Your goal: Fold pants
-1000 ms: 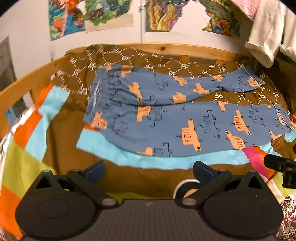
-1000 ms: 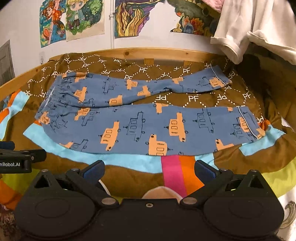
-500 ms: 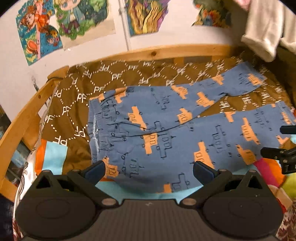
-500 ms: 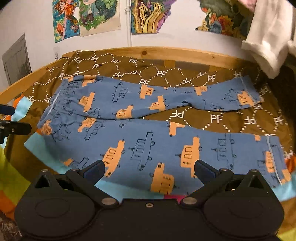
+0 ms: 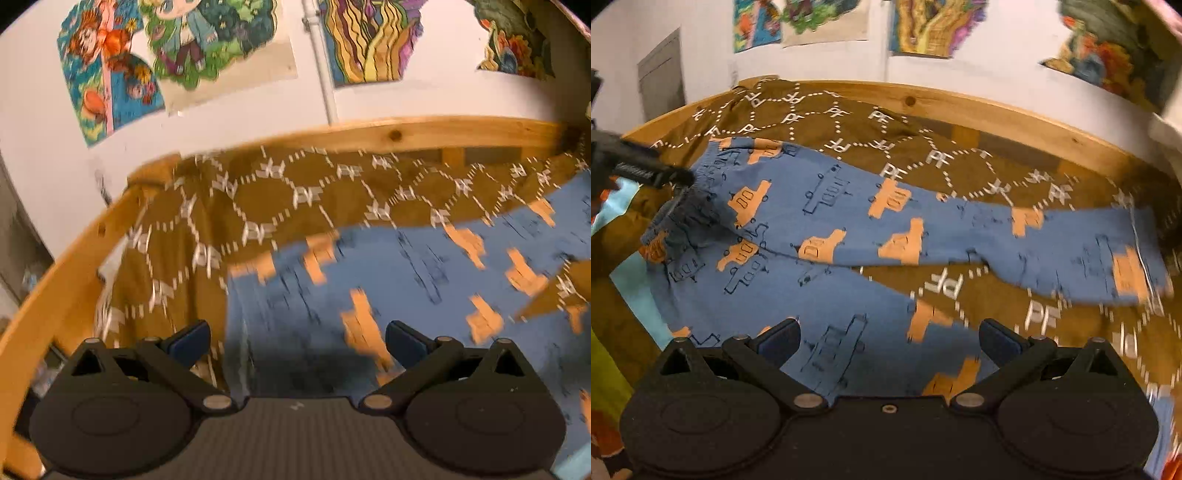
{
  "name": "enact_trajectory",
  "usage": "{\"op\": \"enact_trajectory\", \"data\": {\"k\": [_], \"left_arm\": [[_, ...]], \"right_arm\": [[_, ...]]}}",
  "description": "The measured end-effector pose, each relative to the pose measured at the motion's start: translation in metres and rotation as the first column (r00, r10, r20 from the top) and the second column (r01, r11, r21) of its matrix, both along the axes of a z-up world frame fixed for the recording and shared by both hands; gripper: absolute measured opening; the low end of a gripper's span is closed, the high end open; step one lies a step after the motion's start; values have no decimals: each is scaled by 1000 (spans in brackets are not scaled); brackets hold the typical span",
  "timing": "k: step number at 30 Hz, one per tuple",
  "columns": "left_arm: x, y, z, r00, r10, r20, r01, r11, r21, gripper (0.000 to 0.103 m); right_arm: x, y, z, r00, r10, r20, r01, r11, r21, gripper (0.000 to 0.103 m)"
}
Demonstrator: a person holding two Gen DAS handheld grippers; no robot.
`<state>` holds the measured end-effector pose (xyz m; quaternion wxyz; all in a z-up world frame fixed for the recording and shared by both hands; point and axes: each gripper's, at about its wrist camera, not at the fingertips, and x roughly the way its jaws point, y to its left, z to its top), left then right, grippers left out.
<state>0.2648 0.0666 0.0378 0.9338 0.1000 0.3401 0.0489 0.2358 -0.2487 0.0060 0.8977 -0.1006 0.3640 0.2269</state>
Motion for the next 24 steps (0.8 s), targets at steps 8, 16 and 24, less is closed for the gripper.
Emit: {"op": "enact_trajectory", "data": {"k": [8, 16, 24], "left_arm": [[79, 10, -8, 992, -126, -2, 126, 989, 76, 100], [133, 11, -30, 967, -237, -94, 243, 968, 57, 59], [150, 12, -43, 935, -325, -142, 327, 945, -8, 3]], "right_arm": [[81, 4, 16, 994, 14, -108, -8, 999, 53, 102], [161, 13, 4, 998, 52, -47, -53, 999, -8, 102], [248, 41, -28, 981, 172, -94, -180, 981, -78, 85]]}}
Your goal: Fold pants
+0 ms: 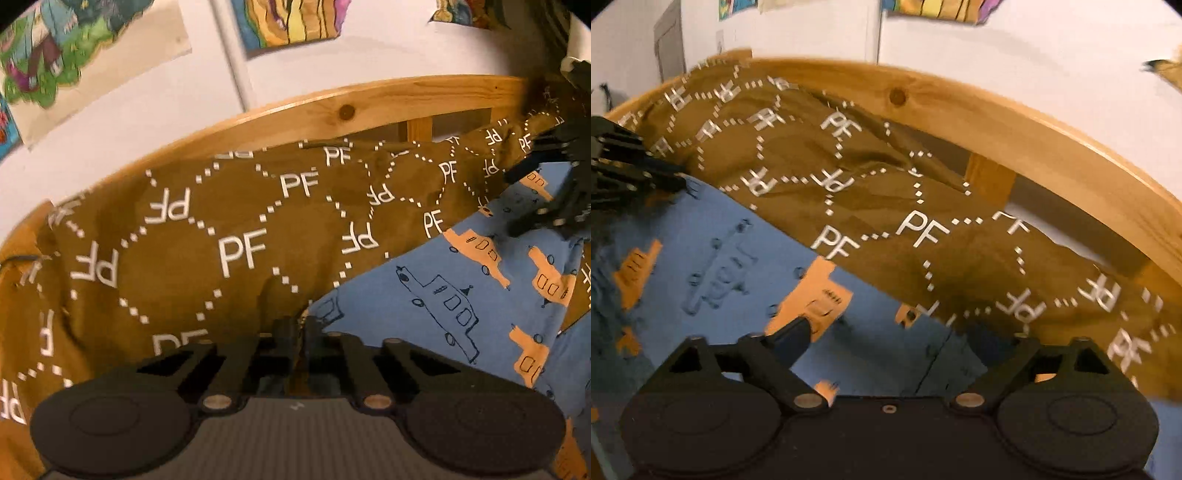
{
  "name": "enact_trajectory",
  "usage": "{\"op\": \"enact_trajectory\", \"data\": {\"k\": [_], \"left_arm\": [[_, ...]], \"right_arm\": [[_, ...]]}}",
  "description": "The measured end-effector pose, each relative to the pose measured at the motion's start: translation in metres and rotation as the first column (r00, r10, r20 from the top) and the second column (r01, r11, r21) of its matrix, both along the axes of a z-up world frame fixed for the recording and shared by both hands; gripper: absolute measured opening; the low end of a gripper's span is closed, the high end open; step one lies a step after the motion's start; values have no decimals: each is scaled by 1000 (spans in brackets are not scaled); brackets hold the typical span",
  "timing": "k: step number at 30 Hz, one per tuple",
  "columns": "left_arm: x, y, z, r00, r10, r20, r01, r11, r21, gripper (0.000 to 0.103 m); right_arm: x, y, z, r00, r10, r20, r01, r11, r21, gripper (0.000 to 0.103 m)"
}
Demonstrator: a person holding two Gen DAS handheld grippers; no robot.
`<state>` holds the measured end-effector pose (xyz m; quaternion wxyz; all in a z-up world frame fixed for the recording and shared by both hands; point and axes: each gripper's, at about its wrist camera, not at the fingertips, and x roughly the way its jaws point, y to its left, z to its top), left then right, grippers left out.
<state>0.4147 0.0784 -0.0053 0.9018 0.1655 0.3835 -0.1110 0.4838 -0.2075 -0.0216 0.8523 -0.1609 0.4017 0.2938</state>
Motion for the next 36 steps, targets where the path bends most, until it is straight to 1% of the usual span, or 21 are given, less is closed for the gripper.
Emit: {"op": "enact_trajectory", "data": {"k": [1, 3, 5, 8, 11, 13, 14, 16, 17, 18, 20, 22, 25, 28, 30, 32, 33, 36], "left_arm": [[1, -1, -1, 1000, 0, 1, 0, 1000, 7, 2], [-1, -3, -2, 1000, -9, 22, 8, 1000, 22, 1], [-3, -6, -2, 999, -5, 46, 3, 999, 40, 1], [-4, -8, -2, 997, 2, 76, -5, 999, 44, 1], [-5, -11, -4, 996, 1, 89, -7, 998, 59, 1], [-5, -11, -5, 996, -3, 94, -4, 998, 70, 1], [-5, -11, -5, 995, -7, 100, 0, 998, 65, 1], [-5, -9, -4, 995, 6, 101, -11, 999, 48, 1], [-5, -8, -3, 995, 10, 102, -15, 999, 41, 1], [-6, -7, -2, 994, 12, 105, -16, 999, 36, 1], [-8, -7, 0, 994, 9, 110, -13, 999, 31, 1], [-12, -8, 1, 992, 10, 122, -15, 999, 38, 1], [-16, -8, 6, 987, 34, 159, -40, 999, 34, 1], [-18, -5, 12, 973, 81, 215, -88, 996, 25, 1], [-16, -2, 14, 964, 113, 240, -120, 993, 12, 1], [-8, 0, 12, 965, 134, 226, -142, 990, 20, 1], [-5, 0, 9, 966, 140, 217, -150, 988, 29, 1], [3, -1, 2, 970, 139, 200, -153, 987, 56, 1]], "right_arm": [[7, 3, -4, 1000, 13, -5, -13, 1000, -27, 83], [18, 6, -11, 1000, 30, 2, -30, 996, -84, 70], [28, 3, -15, 999, 51, -5, -52, 993, -108, 65], [39, -2, -21, 993, 108, -45, -113, 986, -126, 65], [47, -1, -27, 983, 156, -96, -169, 975, -145, 66], [51, 0, -32, 981, 159, -111, -175, 973, -152, 65], [53, 0, -34, 981, 153, -120, -171, 974, -149, 62], [53, -1, -35, 979, 159, -129, -176, 975, -137, 48], [50, 0, -34, 976, 178, -124, -194, 972, -133, 31], [46, 1, -34, 972, 202, -122, -218, 967, -135, 18], [38, 3, -34, 965, 239, -105, -253, 954, -160, 10], [35, 3, -33, 968, 239, -83, -250, 953, -171, 3], [27, 5, -26, 971, 238, -19, -238, 955, -177, 0], [22, 4, -9, 971, 227, 81, -213, 966, -150, 0], [25, 3, 3, 971, 177, 159, -159, 980, -121, 0], [35, 10, 12, 969, 140, 202, -121, 987, -103, 0], [35, 16, 12, 968, 129, 215, -107, 988, -111, 0], [36, 30, -7, 966, 132, 220, -95, 981, -172, 0]]}}
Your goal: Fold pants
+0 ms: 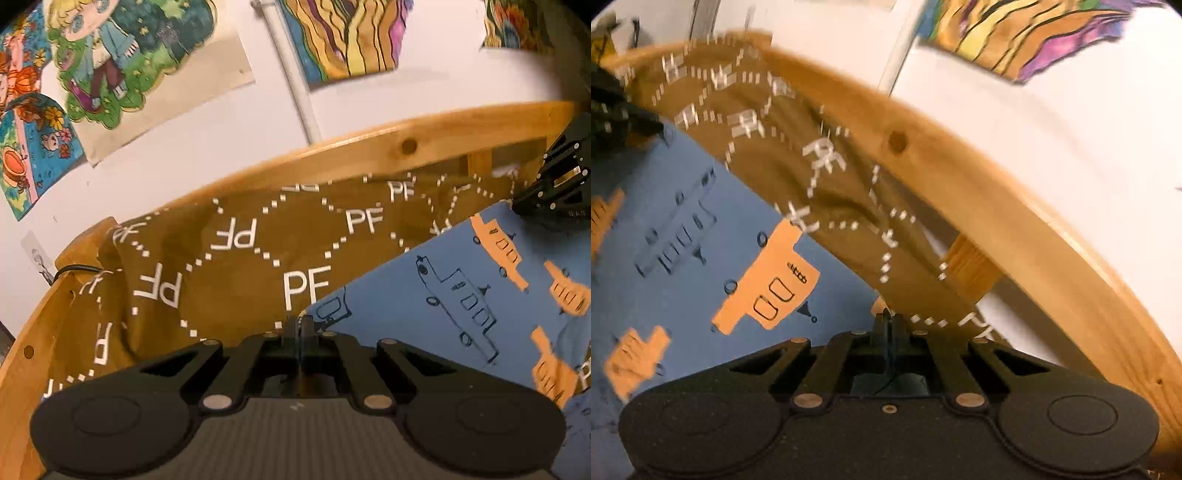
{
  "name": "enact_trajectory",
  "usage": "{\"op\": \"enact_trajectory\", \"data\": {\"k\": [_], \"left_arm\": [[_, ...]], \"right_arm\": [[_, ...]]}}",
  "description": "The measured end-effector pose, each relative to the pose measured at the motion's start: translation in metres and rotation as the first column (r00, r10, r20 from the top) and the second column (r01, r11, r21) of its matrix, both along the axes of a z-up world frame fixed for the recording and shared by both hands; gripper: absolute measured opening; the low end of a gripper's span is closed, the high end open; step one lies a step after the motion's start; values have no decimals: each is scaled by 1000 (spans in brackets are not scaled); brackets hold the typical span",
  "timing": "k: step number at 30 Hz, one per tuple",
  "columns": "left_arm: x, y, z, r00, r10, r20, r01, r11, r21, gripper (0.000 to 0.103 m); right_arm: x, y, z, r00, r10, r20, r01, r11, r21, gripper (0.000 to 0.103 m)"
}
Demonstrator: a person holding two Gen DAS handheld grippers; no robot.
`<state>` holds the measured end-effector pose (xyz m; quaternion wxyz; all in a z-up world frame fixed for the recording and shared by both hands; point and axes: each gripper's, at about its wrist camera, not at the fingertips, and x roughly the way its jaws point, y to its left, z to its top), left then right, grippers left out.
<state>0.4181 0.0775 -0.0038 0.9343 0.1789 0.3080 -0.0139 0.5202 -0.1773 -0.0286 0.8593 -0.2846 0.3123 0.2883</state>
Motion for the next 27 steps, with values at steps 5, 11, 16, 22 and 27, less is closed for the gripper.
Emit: {"op": "enact_trajectory", "data": {"k": [5, 11, 16, 22, 27], "left_arm": [[-3, 2, 1, 1000, -17, 15, 17, 1000, -1, 1], [-2, -1, 7, 999, 10, 35, -10, 1000, -5, 1], [-4, -5, 4, 999, -3, 41, 1, 999, 41, 1], [0, -2, 2, 1000, -1, 24, 0, 1000, 27, 3], [5, 3, -1, 1000, -8, 5, 8, 1000, 1, 3]], "right_arm": [[-6, -2, -9, 999, -21, 39, 21, 1000, 9, 0], [-22, -19, 10, 983, -88, 160, 83, 996, 41, 0], [-25, -25, 13, 992, -77, 98, 70, 995, 73, 3], [-21, -17, 4, 998, -42, 38, 39, 997, 70, 42], [-7, -1, 3, 1000, 25, -3, -25, 998, 61, 55]]}}
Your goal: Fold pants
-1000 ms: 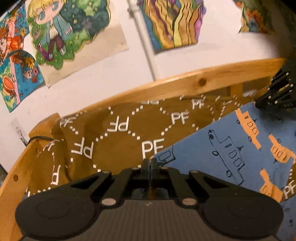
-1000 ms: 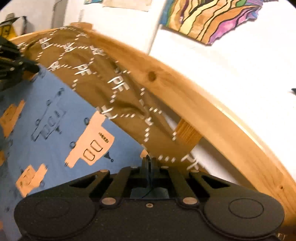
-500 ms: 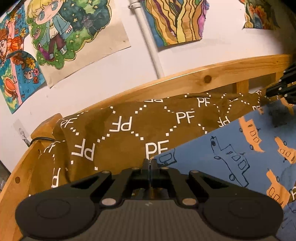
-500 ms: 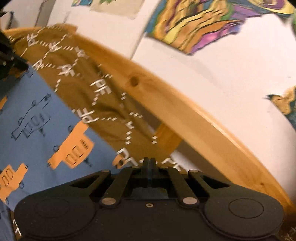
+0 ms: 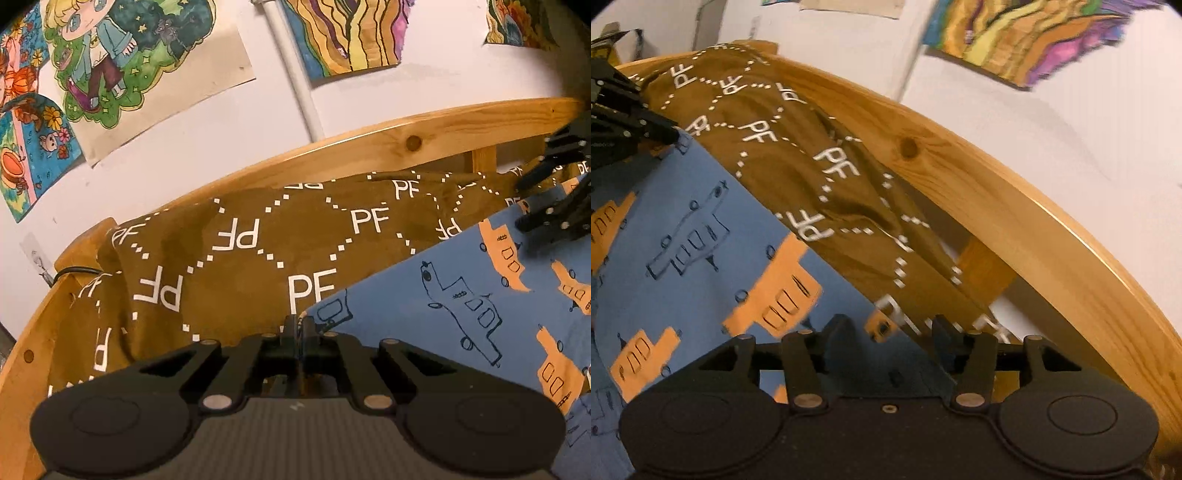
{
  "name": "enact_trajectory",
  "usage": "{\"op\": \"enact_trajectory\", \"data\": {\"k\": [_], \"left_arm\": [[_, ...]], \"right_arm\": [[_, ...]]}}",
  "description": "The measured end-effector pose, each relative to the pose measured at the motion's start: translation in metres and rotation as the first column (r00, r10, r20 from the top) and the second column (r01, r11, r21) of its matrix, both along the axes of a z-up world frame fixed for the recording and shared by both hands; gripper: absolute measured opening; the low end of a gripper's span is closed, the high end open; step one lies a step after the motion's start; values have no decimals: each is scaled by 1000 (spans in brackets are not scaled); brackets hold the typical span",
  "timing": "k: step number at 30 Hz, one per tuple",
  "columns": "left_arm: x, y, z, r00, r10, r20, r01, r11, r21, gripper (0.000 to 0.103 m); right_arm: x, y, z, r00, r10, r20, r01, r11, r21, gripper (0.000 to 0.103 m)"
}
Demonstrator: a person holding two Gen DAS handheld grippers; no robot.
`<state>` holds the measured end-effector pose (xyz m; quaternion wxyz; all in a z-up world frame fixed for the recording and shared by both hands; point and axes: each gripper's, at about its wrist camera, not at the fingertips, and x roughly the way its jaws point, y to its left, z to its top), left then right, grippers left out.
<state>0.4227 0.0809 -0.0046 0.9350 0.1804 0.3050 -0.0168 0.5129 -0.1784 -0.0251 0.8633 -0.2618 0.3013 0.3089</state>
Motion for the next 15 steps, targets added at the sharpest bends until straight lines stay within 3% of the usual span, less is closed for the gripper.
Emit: {"op": "enact_trajectory", "data": {"k": [4, 5, 6, 9, 15], "left_arm": [[3, 3, -2, 1000, -14, -4, 13, 1000, -10, 3], [3, 4, -2, 1000, -16, -7, 15, 1000, -12, 3], [3, 4, -2, 1000, -20, -8, 20, 1000, -9, 3], [2, 5, 1, 1000, -24, -11, 24, 1000, -12, 2], [-17, 4, 10, 997, -61, 45, 61, 998, 14, 1]], "right_arm": [[12, 19, -5, 998, 35, -53, -37, 998, -45, 55], [13, 23, -6, 997, 49, -66, -53, 997, -61, 44], [12, 27, -8, 996, 58, -61, -63, 995, -81, 21], [6, 35, -10, 994, 95, -58, -101, 987, -126, 1], [-24, 21, 7, 996, 69, 63, -64, 995, -80, 1]]}}
